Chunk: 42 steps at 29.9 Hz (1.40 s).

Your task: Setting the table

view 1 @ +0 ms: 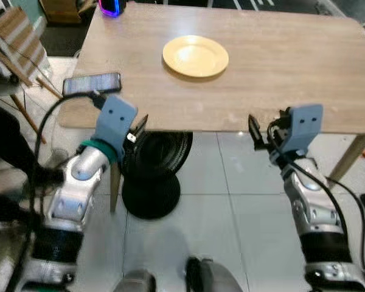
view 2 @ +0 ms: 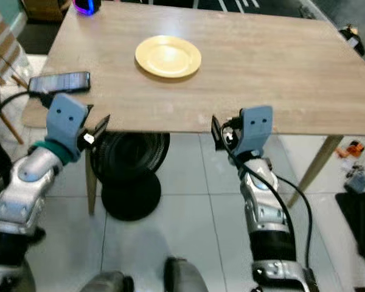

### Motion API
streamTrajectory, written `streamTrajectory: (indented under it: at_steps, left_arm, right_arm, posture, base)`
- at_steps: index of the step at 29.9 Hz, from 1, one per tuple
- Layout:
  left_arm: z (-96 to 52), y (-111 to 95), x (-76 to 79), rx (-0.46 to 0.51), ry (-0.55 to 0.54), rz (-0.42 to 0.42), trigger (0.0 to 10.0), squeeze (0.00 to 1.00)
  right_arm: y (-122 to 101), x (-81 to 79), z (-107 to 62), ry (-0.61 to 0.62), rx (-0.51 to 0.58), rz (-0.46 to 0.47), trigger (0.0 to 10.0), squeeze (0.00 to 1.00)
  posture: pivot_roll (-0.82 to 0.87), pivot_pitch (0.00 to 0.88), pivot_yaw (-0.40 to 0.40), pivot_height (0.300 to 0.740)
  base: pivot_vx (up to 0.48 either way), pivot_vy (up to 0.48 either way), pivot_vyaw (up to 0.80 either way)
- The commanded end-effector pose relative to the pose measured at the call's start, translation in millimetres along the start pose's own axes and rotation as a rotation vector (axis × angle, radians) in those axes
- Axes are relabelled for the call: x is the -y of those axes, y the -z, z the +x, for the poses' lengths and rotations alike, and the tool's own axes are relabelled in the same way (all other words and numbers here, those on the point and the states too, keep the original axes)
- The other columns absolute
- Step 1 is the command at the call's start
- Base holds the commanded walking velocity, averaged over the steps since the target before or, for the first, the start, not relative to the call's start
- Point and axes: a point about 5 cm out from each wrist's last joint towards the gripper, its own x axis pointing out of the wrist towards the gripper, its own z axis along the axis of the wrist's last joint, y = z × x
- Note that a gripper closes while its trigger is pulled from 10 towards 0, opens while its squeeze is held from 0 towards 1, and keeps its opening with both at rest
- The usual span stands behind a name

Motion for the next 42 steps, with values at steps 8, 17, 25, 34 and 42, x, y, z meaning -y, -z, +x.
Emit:
streamTrajectory:
  at_steps: [8,17,25,34,42]
  left_arm:
    - [-3.1,4.2,-2.4,-0.017,-0.005,0.009,10.0,0.00]
    - [-2.6,6.5,-4.1,-0.039,-0.024,0.006,10.0,0.00]
    - [-2.3,6.1,-5.6,-0.037,-0.034,0.004,10.0,0.00]
    - [-2.8,5.5,-3.9,-0.035,-0.033,-0.001,10.0,0.00]
    - [-2.2,5.8,-6.4,-0.047,-0.035,0.018,10.0,0.00]
  right_arm:
    - [0.6,0.4,-1.0,0.004,-0.003,0.005,10.0,0.00]
    - [0.3,0.2,-1.1,0.005,-0.001,0.006,10.0,0.00]
    - [0.3,0.7,-2.2,0.007,-0.001,0.005,10.0,0.00]
    - [0.0,0.9,-2.6,0.003,-0.001,0.002,10.0,0.00]
    - [0.9,-4.0,-1.5,0.004,-0.012,0.023,10.0,0.00]
  posture:
    - [0.05,0.038,-0.014,0.740]
    - [0.05,0.040,-0.011,0.740]
    - [0.05,0.044,-0.011,0.740]
    - [0.05,0.050,-0.015,0.740]
    - [0.06,0.068,-0.017,0.740]
  base:
    - [0.456,0.000,0.00]
    - [0.354,0.000,0.00]
    - [0.000,0.000,0.00]
    - [0.000,0.000,0.00]
    - [0.000,0.000,0.00]
